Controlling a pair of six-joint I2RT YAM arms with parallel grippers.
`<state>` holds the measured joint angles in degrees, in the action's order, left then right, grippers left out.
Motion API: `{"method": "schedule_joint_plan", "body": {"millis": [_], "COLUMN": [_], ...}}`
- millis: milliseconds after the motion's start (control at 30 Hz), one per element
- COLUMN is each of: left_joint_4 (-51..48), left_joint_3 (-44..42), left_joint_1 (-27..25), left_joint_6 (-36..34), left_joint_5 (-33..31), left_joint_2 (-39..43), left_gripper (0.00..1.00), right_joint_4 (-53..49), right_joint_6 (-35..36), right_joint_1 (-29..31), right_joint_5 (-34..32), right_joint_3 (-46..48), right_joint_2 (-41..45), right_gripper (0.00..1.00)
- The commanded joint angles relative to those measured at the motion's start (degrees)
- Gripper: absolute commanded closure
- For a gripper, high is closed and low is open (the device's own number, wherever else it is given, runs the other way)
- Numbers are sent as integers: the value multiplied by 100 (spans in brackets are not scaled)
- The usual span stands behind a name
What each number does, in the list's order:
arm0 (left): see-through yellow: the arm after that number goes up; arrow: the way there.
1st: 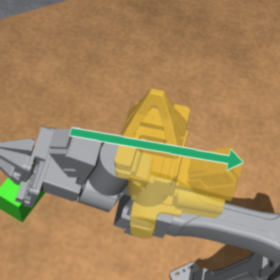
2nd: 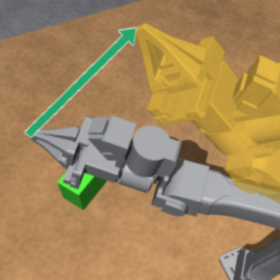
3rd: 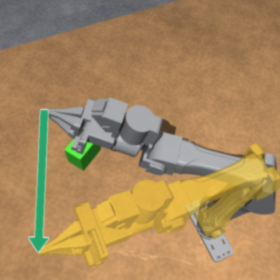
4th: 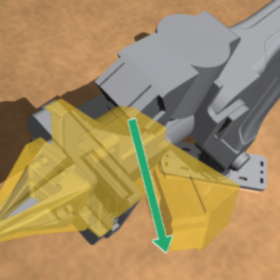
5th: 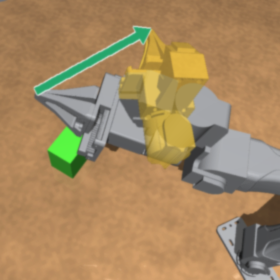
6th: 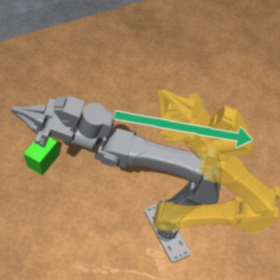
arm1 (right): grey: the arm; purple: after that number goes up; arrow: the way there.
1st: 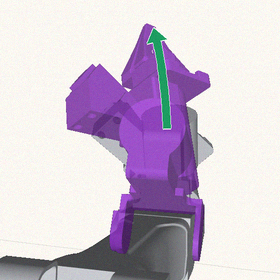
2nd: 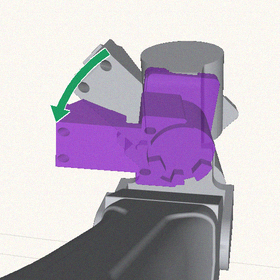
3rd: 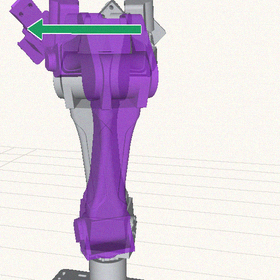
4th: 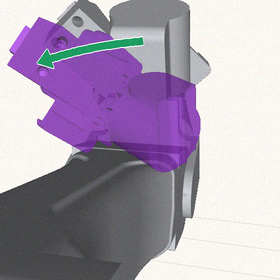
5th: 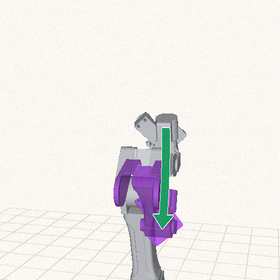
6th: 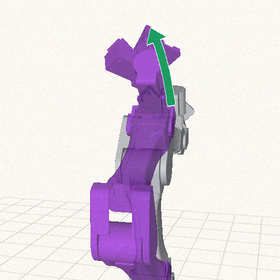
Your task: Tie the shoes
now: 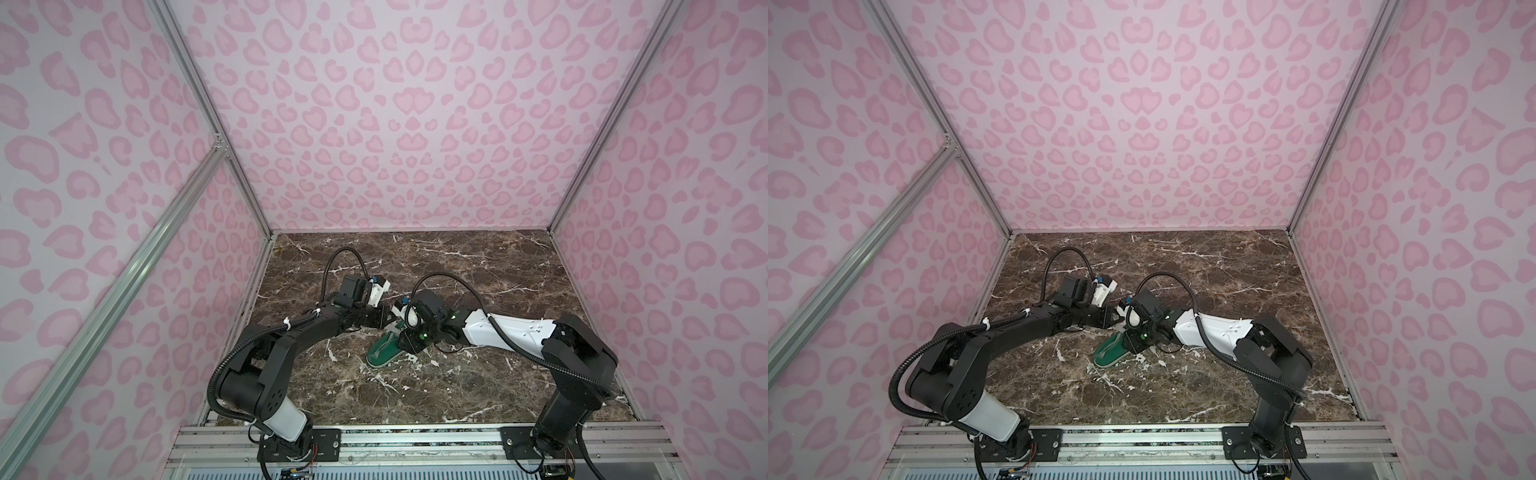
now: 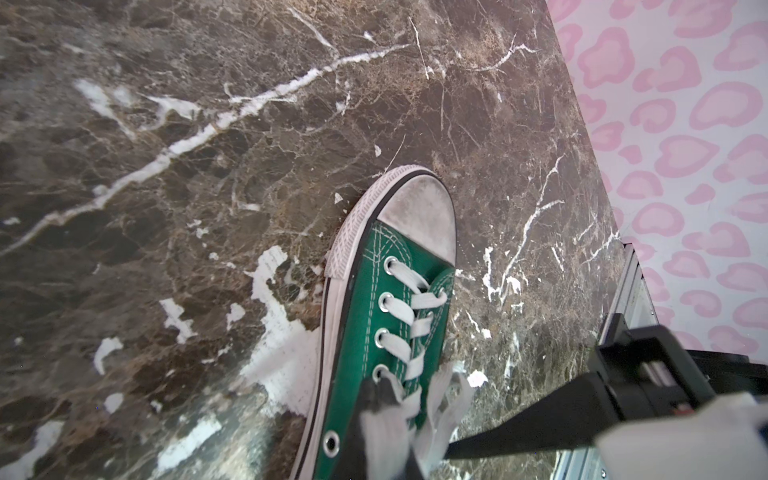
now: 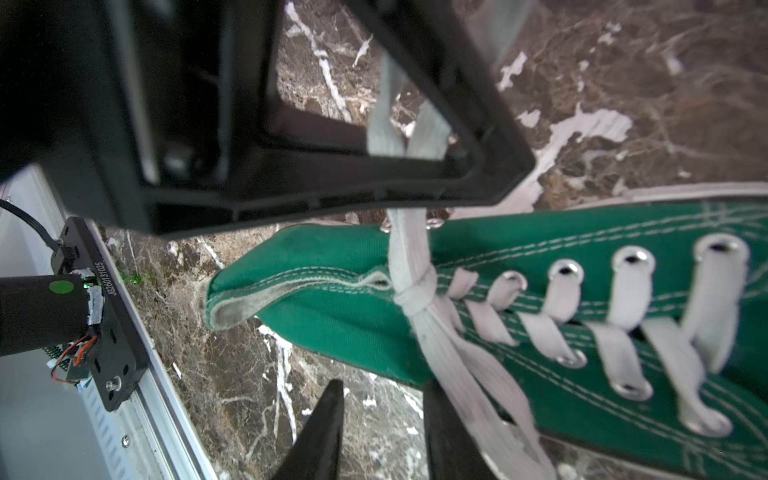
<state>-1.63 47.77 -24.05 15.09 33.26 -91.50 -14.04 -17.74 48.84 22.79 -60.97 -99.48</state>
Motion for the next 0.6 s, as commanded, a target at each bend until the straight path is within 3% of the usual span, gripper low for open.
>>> {"method": "schedule_joint_plan", "body": {"millis": [0,567], "left_joint_4": [68,71], "left_joint_3": [31,27], "left_joint_1": [14,54], "left_joint_6": [-70,-65], "left_joint_5": [93,146], "left_joint_2": [-33,-53], "left_gripper": [97,97], "right_joint_4": [189,724], "right_joint_6": [25,112], "right_joint_1": [-6,-160], "right_joint_5": [-167,-165], "right_joint_3": [-34,198], "right_joint_2": [-78,-349], "right_gripper": [65,66]}}
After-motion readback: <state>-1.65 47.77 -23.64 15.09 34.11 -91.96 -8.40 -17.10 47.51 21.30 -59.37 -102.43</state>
